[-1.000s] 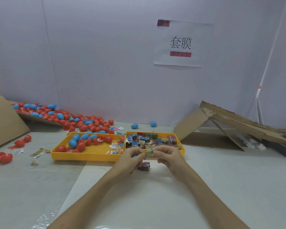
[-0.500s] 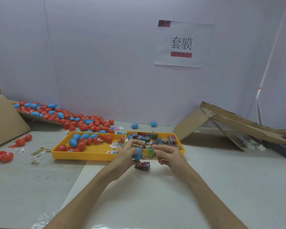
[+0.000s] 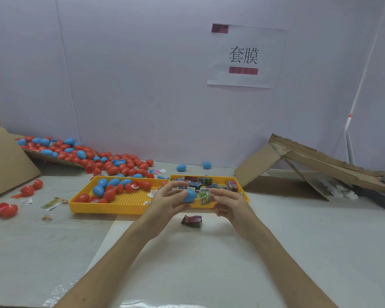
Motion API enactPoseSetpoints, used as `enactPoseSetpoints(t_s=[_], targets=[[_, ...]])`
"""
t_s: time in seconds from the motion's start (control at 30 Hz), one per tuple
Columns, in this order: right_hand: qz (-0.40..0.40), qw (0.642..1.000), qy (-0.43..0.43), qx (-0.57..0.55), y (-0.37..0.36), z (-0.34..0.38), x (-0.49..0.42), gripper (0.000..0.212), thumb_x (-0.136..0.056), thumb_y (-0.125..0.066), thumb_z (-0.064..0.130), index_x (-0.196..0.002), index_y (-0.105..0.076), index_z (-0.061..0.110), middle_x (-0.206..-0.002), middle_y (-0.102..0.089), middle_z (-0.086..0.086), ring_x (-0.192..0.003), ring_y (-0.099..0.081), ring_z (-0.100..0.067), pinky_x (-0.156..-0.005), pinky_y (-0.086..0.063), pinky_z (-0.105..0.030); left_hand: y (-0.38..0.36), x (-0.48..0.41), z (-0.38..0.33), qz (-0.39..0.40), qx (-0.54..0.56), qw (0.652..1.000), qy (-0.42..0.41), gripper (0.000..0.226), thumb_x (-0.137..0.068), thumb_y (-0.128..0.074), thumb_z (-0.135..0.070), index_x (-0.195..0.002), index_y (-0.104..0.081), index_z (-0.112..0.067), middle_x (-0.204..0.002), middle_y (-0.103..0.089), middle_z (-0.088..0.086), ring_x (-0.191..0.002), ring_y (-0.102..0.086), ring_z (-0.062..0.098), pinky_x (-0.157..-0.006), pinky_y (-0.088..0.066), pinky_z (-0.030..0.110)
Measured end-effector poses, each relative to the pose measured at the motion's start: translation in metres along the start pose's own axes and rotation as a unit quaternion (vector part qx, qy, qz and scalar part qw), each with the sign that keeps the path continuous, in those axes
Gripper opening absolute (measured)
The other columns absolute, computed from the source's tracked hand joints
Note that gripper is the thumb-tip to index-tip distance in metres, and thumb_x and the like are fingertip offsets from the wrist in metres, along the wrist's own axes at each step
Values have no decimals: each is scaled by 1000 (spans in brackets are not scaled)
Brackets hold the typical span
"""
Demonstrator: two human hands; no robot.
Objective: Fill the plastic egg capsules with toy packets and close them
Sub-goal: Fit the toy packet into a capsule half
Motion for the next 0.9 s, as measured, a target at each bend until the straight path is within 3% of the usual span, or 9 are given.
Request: enactPoseSetpoints(t_s=[0.17, 0.37, 0.7, 0.9], targets=[[26, 1000, 3, 0, -1, 0, 0, 33, -95, -57, -1, -96, -82, 20, -89, -74, -3, -64, -62, -17, -62, -47, -27, -3, 1, 1, 8, 6, 1000, 26, 36, -81, -76, -29, -110, -70, -8, -115, -66, 19, -95, -75, 35, -76, -61, 29], [39, 999, 5, 6, -1, 0, 1, 30, -96, -56, 0, -99, -81, 16, -97, -73, -9, -67, -63, -18, -63, -47, -28, -3, 1, 6, 23, -35, 999, 33, 36, -79, -75, -39, -103, -74, -12, -95, -68, 9, -75, -68, 18, -70, -57, 24], [18, 1000, 5, -8, -1, 1, 1, 28, -95, -57, -1, -98, -80, 15, -92, -74, -5, -66, -64, -18, -63, -46, -28, -4, 2, 4, 27, -37, 998, 38, 32, -80, -72, -39, -102, -77, -16, -98, -62, 9, -69, -65, 14, -70, -57, 24], [44, 999, -2, 17, -4, 1, 3, 26, -96, -57, 0, -101, -79, 13, -97, -74, -9, -71, -67, -20, -65, -48, -28, -3, 3, 6, 39, -44, 997, 42, 32, -82, -72, -41, -104, -80, -19, -106, -65, 10, -74, -65, 14, -72, -57, 24]])
Point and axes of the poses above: each hand's wrist, its own x-axis away from the middle knuckle, its own y-axis out of the back of the hand, z = x × y, the point moved 2 cm from there along -x, towards the middle knuckle
